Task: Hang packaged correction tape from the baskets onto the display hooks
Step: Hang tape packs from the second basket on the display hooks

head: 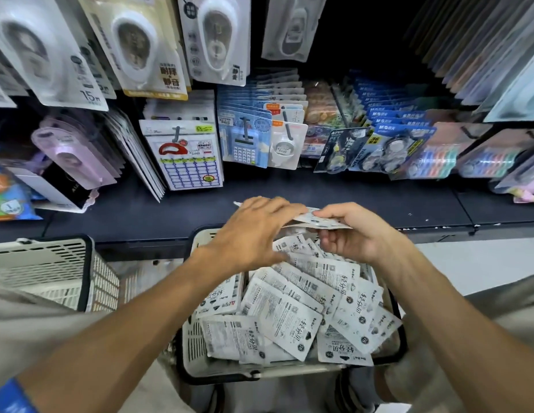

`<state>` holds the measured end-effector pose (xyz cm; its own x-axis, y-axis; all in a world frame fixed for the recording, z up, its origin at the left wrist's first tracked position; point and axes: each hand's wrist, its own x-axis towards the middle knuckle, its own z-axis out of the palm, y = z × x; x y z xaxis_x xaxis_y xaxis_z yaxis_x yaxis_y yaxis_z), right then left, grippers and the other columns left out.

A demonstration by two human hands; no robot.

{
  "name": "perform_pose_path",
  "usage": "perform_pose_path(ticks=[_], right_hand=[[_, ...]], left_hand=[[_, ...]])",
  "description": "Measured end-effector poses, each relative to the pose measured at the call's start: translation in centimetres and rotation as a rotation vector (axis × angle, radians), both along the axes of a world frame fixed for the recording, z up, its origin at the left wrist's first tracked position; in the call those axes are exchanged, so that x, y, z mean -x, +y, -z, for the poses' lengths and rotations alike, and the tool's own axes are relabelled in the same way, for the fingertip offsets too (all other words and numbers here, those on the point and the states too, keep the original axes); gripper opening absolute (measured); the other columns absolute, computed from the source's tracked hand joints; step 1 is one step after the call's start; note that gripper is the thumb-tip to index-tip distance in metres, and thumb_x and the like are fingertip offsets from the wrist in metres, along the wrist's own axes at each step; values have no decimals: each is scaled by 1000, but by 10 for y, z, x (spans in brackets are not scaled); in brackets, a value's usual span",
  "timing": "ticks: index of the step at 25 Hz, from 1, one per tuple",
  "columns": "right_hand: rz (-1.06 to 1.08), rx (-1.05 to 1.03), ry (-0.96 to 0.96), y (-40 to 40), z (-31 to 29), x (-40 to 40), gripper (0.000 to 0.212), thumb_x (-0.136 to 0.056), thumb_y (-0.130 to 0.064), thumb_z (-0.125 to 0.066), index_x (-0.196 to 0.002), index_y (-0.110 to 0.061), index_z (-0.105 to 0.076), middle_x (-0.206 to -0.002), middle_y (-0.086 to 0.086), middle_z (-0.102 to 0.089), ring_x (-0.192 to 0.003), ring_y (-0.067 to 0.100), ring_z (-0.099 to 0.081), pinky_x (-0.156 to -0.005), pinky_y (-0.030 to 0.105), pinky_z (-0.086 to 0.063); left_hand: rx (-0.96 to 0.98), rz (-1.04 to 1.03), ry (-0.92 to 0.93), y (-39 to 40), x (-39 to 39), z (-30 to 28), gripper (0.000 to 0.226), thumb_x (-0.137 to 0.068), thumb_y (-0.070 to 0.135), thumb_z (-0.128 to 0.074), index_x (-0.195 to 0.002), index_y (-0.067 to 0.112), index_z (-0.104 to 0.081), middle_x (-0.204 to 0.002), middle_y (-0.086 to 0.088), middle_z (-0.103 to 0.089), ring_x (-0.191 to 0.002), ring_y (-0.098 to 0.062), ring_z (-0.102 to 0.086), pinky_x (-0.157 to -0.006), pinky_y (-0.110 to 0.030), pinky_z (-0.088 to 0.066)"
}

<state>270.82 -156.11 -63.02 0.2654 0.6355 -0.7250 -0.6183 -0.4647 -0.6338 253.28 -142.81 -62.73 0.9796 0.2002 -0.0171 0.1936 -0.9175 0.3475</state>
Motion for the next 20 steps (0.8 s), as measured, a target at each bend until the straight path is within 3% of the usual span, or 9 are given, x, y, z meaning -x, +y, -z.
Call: perform_pose_path(ticks=[2, 4, 6, 8, 9, 13, 16, 18, 20], right_hand=[[31, -139, 132, 2, 7, 6, 24, -85, -20, -59, -90, -1, -74, -77, 14, -74, -51, 18, -65, -49, 28, -55], [83, -159, 117, -1, 22, 10, 39, -101, -34, -44, -114, -4, -64, -90, 16, -75, -59, 24, -67, -55, 32, -56], [-199, 60, -357, -12, 44, 26, 37, -104, -40, -44, -123, -11, -55, -109, 11, -72, -72, 22, -67, -63, 31, -53], [-832, 291, -892, -28, 75, 51, 36, -98, -39, -59, -124, -16, -49, -130, 5, -60, -97, 19, -60, -78, 29, -46], [-1052, 308, -984, -35, 90, 64, 42, -95, -38, -64, -127, -17, -46, -130, 4, -56, -104, 19, -55, -81, 28, -43], [-1048, 179, -833, -42, 110, 92, 32, -93, -25, -68, -114, -25, -44, -110, -5, -56, -104, 19, -54, -67, 22, -38], [-814, 116, -571, -28, 102, 79, 14, -89, -14, -70, -94, -25, -63, -129, -9, -62, -124, 13, -52, -99, 32, -46], [-718, 100, -453, -21, 88, 61, 13, -87, -13, -69, -88, -25, -74, -111, -13, -72, -113, 13, -61, -88, 27, -52], [-641, 89, -299, -19, 72, 37, 13, -85, -13, -67, -90, -17, -78, -106, 2, -73, -97, 21, -64, -80, 33, -51]], left_hand=[[9, -125, -217, 1, -1, 2, 49, -83, 41, -75, -128, 32, -58, -116, 7, -68, -105, -21, -64, -91, -36, -46], [120, -316, -229, 10, 0, 1, 42, -77, 39, -78, -116, 31, -63, -101, 8, -72, -90, -23, -67, -77, -34, -53], [330, -521, -152, 22, 2, 1, 44, -71, 33, -86, -109, 34, -64, -90, 16, -69, -84, -19, -66, -72, -29, -51], [620, -637, -145, 29, 1, 3, 47, -69, 25, -90, -105, 37, -61, -93, 22, -69, -92, -14, -68, -79, -29, -53], [755, -660, -160, 31, -1, 5, 50, -70, 21, -90, -109, 34, -62, -99, 19, -71, -97, -14, -69, -87, -33, -54], [1111, -724, -186, 33, -4, 13, 58, -75, 11, -87, -122, 28, -58, -116, 5, -75, -106, -18, -71, -98, -47, -55], [1220, -767, -219, 35, -3, 18, 54, -72, 6, -89, -113, 27, -60, -113, 0, -77, -101, -19, -74, -89, -42, -60], [1255, -800, -272, 42, -2, 17, 53, -72, 3, -88, -109, 30, -61, -110, 1, -78, -98, -19, -75, -78, -37, -62], [1241, -808, -287, 49, 1, 16, 59, -73, 2, -87, -114, 35, -59, -109, 4, -77, -102, -20, -74, -83, -41, -61]])
